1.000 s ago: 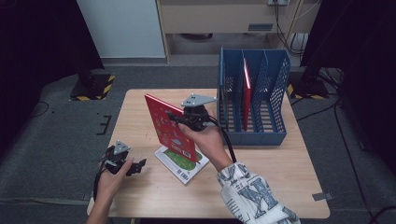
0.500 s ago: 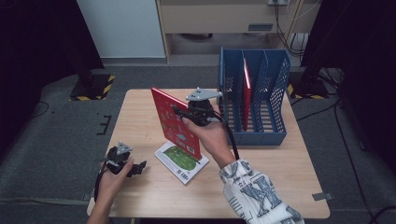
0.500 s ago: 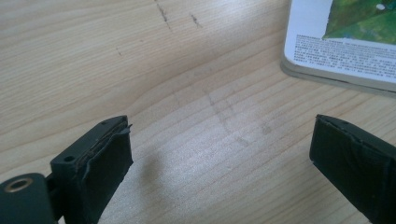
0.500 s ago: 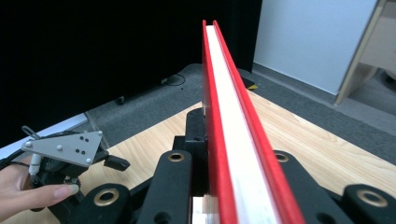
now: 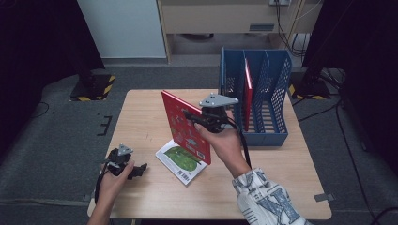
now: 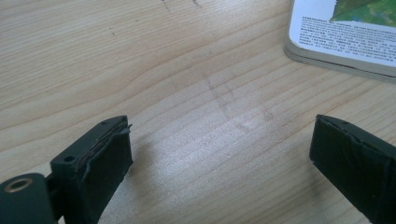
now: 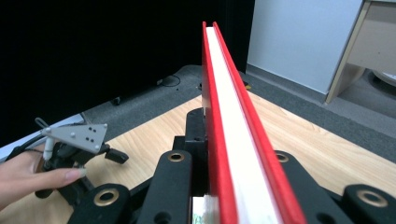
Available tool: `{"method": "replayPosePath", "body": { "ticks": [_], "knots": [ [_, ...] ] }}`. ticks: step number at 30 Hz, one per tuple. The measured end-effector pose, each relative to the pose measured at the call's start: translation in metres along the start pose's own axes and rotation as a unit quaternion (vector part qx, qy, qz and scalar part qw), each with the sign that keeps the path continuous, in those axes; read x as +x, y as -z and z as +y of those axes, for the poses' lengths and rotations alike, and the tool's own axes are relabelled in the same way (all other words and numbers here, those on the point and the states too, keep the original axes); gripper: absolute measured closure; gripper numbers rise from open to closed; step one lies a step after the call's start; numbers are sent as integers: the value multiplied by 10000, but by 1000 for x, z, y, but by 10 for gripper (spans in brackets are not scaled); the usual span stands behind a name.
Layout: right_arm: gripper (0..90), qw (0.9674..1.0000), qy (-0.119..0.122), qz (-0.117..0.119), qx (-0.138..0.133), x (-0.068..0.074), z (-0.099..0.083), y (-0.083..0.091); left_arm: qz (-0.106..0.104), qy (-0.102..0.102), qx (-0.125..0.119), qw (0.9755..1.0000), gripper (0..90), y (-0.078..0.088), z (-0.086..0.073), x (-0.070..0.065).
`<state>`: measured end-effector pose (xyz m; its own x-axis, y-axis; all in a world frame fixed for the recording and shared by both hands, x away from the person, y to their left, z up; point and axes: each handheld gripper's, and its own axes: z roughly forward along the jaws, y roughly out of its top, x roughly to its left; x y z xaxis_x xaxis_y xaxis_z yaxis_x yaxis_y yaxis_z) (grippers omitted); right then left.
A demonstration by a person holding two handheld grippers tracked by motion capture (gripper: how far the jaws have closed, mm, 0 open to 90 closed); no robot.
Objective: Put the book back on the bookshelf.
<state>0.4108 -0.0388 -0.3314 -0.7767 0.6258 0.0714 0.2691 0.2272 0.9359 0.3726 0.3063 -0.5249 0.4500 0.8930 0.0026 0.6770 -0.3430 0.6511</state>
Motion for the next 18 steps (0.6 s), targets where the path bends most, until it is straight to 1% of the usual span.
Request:
{"method": "replayPosePath", "body": {
  "ticks": [5, 12, 15, 18],
  "knots": [
    [792, 10000, -30, -39, -37, -6, -3, 14, -7, 8, 73, 10000, 51, -3, -1, 0],
    [792, 10000, -10, -73, -58, -12, -7, 35, 11, -6, 71, 10000, 35, -4, -2, -1],
    [792, 9999, -22, -100, -53, -13, -11, 44, 18, -28, 42, 10000, 22, -5, -2, -2],
    [792, 9999, -56, -107, -53, -15, -17, 53, 38, 3, -87, 10000, 0, -6, -5, -3]
  ]
}}
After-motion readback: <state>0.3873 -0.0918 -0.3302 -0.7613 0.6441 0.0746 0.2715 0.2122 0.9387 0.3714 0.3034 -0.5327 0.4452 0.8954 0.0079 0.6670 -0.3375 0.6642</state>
